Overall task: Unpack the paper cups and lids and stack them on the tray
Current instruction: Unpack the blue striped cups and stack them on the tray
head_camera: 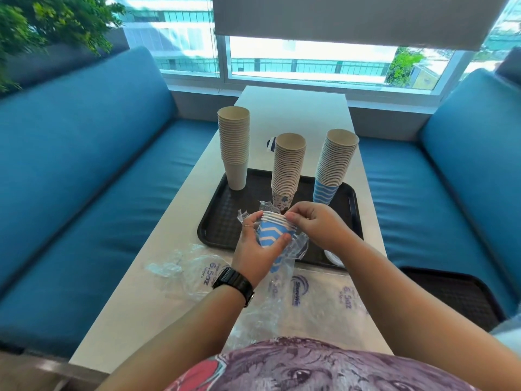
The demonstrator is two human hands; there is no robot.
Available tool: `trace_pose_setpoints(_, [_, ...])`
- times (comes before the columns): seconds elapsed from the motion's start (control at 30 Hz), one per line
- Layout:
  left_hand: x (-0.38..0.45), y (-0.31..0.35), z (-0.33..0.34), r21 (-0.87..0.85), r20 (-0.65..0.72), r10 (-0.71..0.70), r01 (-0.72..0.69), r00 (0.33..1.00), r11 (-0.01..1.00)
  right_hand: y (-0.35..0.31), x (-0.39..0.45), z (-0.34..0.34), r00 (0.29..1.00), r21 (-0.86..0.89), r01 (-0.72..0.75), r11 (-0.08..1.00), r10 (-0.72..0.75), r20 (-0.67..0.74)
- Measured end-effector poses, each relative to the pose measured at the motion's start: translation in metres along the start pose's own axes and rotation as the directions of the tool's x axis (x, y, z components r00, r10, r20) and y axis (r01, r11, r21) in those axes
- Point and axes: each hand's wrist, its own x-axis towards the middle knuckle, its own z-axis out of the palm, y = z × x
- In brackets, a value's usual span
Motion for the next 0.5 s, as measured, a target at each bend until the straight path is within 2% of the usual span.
trace_pose_setpoints(0.3, [0.0014,-0.0039,0.0001,-0.010,0.015,-0.008,0.008,1.000,1.000,-0.0019,0.0001,0.0014,1.000,-0.052,0.003,0.999,-0.002,0.005])
trace_pose_setpoints(0.5, [0.0009,-0.0041,0.0006,-0.017,0.019,-0.006,0.006,1.000,1.000,0.0020,0.0048,0.0007,0.998,-0.128,0.043,0.991,-0.049,-0.044])
